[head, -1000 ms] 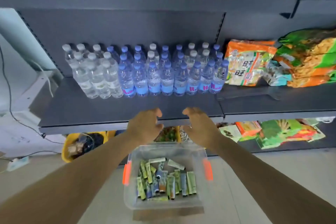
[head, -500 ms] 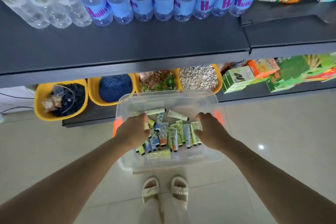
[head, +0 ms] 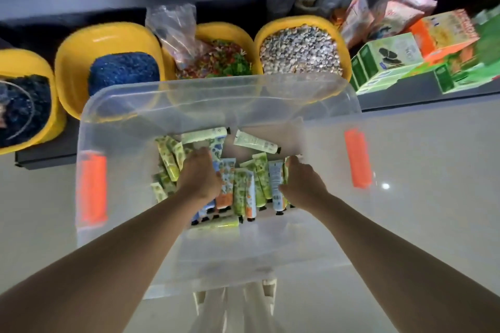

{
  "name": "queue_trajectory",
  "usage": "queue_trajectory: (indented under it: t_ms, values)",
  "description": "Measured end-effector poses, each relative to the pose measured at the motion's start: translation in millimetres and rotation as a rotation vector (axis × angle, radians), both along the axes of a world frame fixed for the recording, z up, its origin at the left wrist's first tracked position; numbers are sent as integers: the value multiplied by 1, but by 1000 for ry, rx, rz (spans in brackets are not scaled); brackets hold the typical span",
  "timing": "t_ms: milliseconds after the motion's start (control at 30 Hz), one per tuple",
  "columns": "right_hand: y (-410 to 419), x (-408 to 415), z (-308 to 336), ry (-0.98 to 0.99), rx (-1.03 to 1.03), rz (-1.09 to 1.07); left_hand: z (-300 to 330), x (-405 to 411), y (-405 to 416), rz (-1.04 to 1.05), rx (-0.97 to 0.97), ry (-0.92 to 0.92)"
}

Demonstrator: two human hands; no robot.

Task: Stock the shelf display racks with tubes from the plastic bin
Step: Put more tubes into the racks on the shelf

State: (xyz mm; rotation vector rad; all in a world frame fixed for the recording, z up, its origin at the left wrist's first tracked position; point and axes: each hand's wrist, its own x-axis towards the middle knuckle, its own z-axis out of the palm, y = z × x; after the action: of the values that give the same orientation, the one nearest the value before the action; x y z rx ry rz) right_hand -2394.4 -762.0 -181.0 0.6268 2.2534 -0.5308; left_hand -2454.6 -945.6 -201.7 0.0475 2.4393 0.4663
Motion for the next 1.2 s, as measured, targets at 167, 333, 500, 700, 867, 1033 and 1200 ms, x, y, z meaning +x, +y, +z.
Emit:
queue_trajectory:
  t_ms: [167,333,500,700,867,1033,1200]
  values:
    - [-6,-13,-33,1,67,-53,-35,-13,13,50,-14,102]
    - [-9,-18,-47,33,159,8,-48,-17,17,61,-49,110]
    - [-11,-19,-37,89,153,-11,-38,-17,5,136,26,23]
    - [-46,-13,-20,332,-14,122,-8,-16,-19,188,41,-17]
    - [-96,-14,-30,297,-308,205,10,-19,-45,386,184,-19]
    - [-136,-23,-47,229,-84,331,3,-18,-66,564,259,-115]
    - [-144,-38,-59,179,93,442,0,-15,-75,612,309,-127]
